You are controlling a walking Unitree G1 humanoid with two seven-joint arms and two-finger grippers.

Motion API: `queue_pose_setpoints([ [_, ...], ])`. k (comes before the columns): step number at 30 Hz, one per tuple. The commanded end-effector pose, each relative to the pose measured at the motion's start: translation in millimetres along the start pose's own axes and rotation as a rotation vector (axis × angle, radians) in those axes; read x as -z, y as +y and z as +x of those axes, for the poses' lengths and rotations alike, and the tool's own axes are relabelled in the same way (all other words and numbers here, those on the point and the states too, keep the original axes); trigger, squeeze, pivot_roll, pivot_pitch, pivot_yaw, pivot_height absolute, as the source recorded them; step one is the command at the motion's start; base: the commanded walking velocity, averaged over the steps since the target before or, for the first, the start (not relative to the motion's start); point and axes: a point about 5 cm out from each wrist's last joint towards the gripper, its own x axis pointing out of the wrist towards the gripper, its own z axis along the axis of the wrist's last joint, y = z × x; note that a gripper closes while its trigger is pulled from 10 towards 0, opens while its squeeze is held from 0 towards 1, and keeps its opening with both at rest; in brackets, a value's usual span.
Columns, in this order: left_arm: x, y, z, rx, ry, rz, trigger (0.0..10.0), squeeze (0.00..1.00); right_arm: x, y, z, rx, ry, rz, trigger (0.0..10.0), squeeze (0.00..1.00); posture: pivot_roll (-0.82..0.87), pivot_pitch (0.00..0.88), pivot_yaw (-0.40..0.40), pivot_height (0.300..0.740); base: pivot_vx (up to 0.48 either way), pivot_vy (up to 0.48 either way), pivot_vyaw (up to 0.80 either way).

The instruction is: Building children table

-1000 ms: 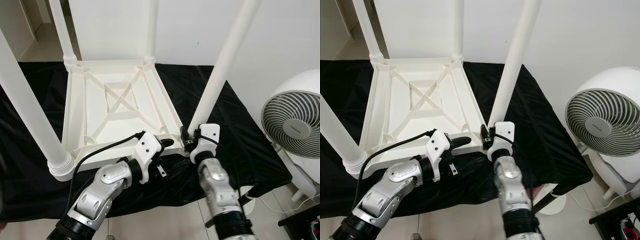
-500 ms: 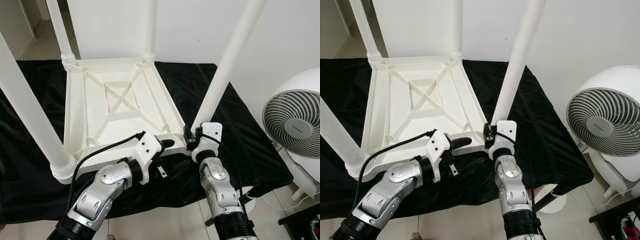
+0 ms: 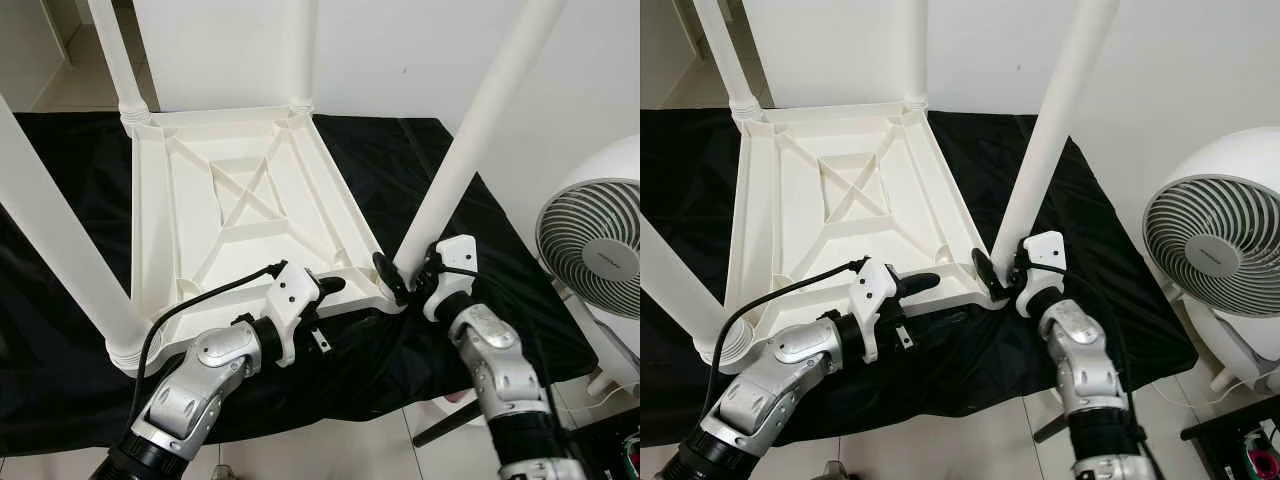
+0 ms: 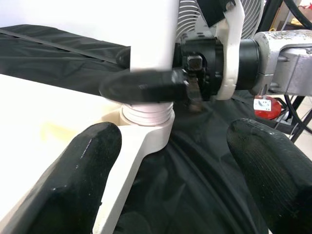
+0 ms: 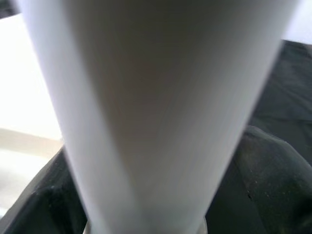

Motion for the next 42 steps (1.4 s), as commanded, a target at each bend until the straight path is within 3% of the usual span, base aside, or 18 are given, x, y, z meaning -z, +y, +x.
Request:
queue_pose_setpoints([
  [1,-4,-1.3,-0.1,0.027,-0.004,0.008,10.0,0.0,5,0.2,0.3,-0.081,0.029,-0.014,10.0,0.0,0.05,0.08,-0.043,0.74,0.0,0.0,0.0],
  [7,-6,0.3,-0.8,0.016,-0.006,0.011,10.0,0.0,2,-1.1,12.9,-0.191,0.025,-0.037,10.0,0.0,0.07,0.081,-0.043,0.74,0.0,0.0,0.0],
  [15,-7,0.9,-1.7,0.007,-0.006,0.014,10.0,0.0,-13,-3.9,30.0,-0.246,-0.028,-0.079,9.8,0.0,0.08,0.081,-0.048,0.74,0.0,0.0,0.0],
  [16,-7,1.1,-2.1,0.004,-0.006,0.014,10.0,0.0,-15,-4.8,31.7,-0.267,-0.03,-0.084,6.2,0.0,0.09,0.08,-0.049,0.74,0.0,0.0,0.0],
  [19,-7,1.1,-2.4,0.002,-0.006,0.014,10.0,0.0,-16,-5.4,32.5,-0.281,-0.03,-0.086,6.2,0.0,0.09,0.08,-0.05,0.74,0.0,0.0,0.0],
  [20,-7,1.3,-2.7,-0.001,-0.005,0.014,10.0,0.0,-16,-6.5,32.4,-0.297,-0.026,-0.094,0.0,0.0,0.09,0.08,-0.052,0.74,0.0,0.0,0.0],
  [33,-7,-0.7,-2.8,-0.01,-0.008,0.009,10.0,0.0,5,-12.6,17.8,-0.329,0.052,-0.052,0.0,0.0,0.08,0.087,-0.063,0.74,0.0,0.0,0.0],
  [36,-6,-1.6,-2.4,-0.009,-0.008,0.007,10.0,0.0,7,-12.8,16.0,-0.272,0.043,-0.024,0.0,0.0,0.07,0.09,-0.066,0.74,0.0,0.0,0.0],
  [39,-6,-2.2,-1.8,-0.01,-0.011,0.002,10.0,0.0,11,-13.2,19.9,-0.088,0.054,0.011,0.0,0.0,0.07,0.095,-0.067,0.74,0.0,0.0,0.0],
  [42,-6,-2.5,-1.4,-0.01,-0.012,0.001,10.0,0.0,11,-11.5,22.3,-0.022,0.059,0.032,0.0,0.0,0.06,0.098,-0.068,0.74,0.0,0.0,0.0],
])
